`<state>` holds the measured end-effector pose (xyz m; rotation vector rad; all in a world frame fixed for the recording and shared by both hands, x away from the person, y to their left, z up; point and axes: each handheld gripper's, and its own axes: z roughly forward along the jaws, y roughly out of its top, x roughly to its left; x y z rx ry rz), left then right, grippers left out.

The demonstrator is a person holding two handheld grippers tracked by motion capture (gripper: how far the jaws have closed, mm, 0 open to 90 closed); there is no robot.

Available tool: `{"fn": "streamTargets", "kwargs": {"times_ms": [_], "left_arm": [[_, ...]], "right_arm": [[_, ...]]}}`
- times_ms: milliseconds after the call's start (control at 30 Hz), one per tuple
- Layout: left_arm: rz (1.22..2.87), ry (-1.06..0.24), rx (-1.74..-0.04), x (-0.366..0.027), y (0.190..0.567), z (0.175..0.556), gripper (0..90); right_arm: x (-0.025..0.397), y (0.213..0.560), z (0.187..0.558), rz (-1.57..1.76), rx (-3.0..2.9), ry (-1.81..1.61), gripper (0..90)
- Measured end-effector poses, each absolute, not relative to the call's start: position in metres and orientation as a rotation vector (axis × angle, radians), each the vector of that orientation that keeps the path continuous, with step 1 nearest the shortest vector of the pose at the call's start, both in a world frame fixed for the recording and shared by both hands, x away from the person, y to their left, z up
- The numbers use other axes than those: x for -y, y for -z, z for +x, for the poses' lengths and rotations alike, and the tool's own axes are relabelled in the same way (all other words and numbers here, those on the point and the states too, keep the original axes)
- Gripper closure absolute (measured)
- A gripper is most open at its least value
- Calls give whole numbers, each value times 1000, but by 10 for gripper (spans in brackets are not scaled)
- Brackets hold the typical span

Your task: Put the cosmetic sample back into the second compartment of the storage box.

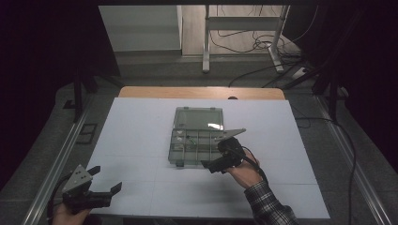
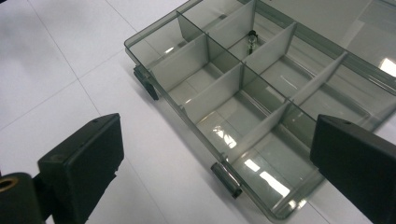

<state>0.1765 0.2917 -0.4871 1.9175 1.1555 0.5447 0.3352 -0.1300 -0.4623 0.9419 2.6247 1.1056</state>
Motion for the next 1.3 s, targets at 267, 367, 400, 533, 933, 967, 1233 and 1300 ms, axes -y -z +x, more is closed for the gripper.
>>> {"fn": "streamTargets", "kwargs": {"times_ms": [267,367,400,533,933,967,1233,1300], "left_arm": [[1918,-544,-1155,-292,487,177,25],[1918,-544,-1155,-292,487,177,25],[1918,-543,-1155,-292,487,177,25],[1918,-544,-1154,-292,487,177,25],[1920,-545,-1153,-291,487,176,25],[1920,-547,-1153,-291,487,176,25],[1919,-545,-1154,-291,487,176,25],[1920,-545,-1155,-291,487,176,25]], "right_arm": [[139,462,328,949,-2595,-1115,15],[143,463,325,953,-2591,-1103,15],[143,463,325,953,-2591,-1103,15],[147,463,322,950,-2592,-1090,19],[164,462,312,964,-2560,-1094,19],[166,462,311,965,-2555,-1091,18],[183,459,300,987,-2521,-1112,2],[188,458,297,998,-2510,-1118,0]]}}
